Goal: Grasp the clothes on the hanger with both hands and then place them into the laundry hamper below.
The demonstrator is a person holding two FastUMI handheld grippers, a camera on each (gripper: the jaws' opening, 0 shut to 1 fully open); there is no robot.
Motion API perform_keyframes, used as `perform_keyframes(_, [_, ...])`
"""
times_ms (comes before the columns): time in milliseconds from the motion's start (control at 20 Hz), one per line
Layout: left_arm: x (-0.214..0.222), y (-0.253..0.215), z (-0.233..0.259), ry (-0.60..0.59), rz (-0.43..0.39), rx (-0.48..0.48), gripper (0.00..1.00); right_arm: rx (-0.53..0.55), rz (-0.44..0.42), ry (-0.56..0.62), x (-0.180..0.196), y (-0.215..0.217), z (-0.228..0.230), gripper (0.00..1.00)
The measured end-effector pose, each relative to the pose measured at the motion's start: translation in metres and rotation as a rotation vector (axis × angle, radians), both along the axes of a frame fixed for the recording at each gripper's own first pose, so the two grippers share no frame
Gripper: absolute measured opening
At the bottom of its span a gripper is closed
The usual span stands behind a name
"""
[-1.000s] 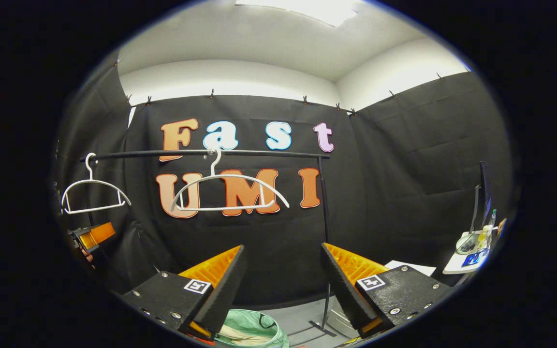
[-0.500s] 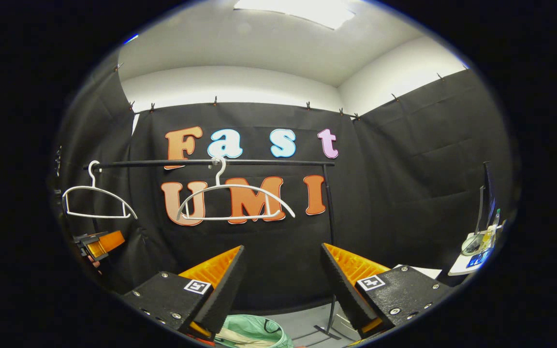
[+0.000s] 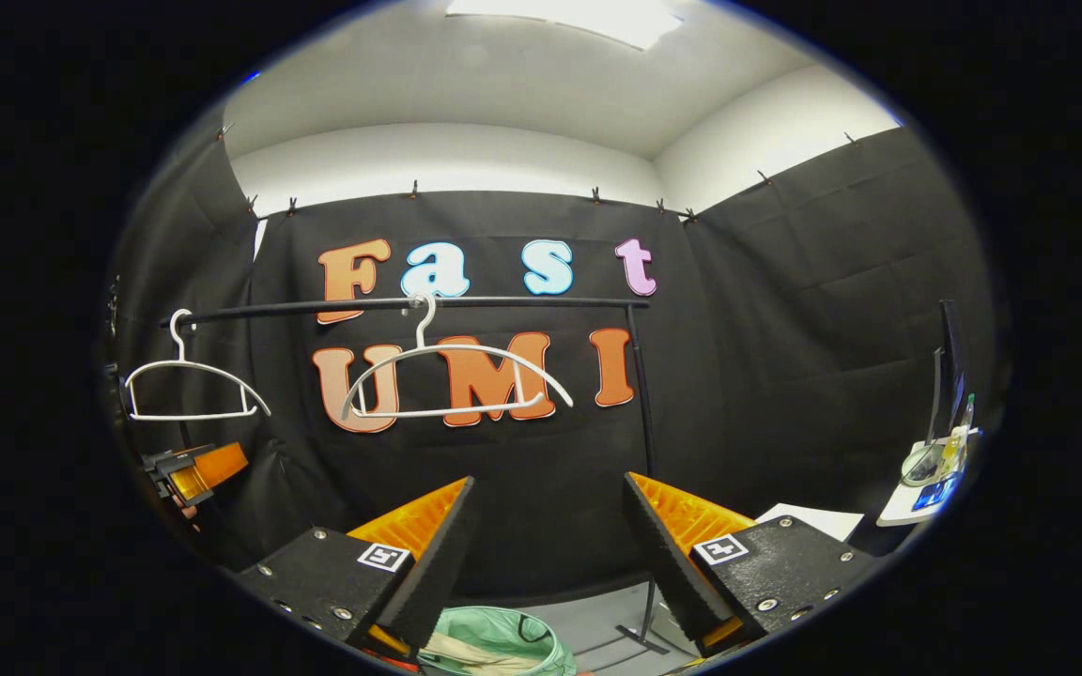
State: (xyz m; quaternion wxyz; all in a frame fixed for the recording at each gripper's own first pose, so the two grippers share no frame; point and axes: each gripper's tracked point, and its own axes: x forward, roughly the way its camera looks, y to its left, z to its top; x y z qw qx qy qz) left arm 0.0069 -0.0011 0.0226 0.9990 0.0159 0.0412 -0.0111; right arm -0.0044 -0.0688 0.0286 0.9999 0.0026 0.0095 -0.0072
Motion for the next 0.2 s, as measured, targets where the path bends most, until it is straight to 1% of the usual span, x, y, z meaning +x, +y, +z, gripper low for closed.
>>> perform_keyframes(200, [-0.0002, -0.0016, -0.0049, 0.018, 0.0, -0.011, 0.97, -0.002, -0.001, 0.007, 0.0019, -0.0005, -0.0034, 0.94])
